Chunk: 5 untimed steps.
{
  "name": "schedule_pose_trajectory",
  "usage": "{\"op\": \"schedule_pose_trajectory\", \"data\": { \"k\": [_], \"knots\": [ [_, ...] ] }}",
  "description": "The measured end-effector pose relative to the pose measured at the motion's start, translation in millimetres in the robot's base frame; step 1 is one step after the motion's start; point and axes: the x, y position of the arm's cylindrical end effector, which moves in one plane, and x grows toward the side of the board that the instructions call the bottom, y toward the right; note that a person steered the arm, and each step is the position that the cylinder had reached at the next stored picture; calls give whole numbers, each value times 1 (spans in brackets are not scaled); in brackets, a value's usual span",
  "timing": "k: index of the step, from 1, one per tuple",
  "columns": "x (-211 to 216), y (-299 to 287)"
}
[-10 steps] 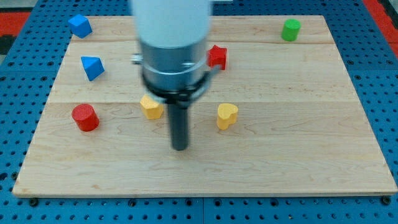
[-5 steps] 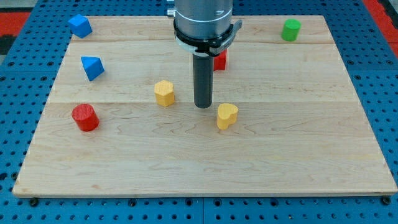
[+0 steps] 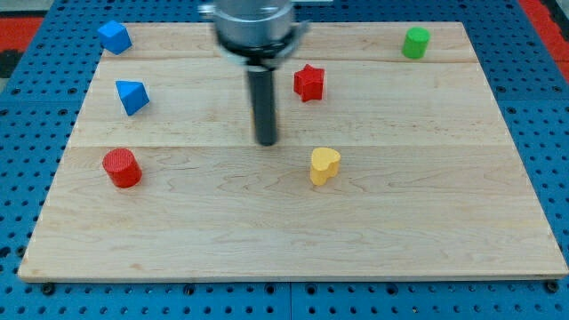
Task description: Slide the yellow hexagon closer to the red star
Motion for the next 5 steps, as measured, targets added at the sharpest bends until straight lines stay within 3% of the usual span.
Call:
{"op": "schedule_pose_trajectory", "data": {
  "k": [1,3,4,5],
  "knots": [
    [0,17],
    [18,-106],
    [-4,-118],
    [-19,-61]
  ]
}}
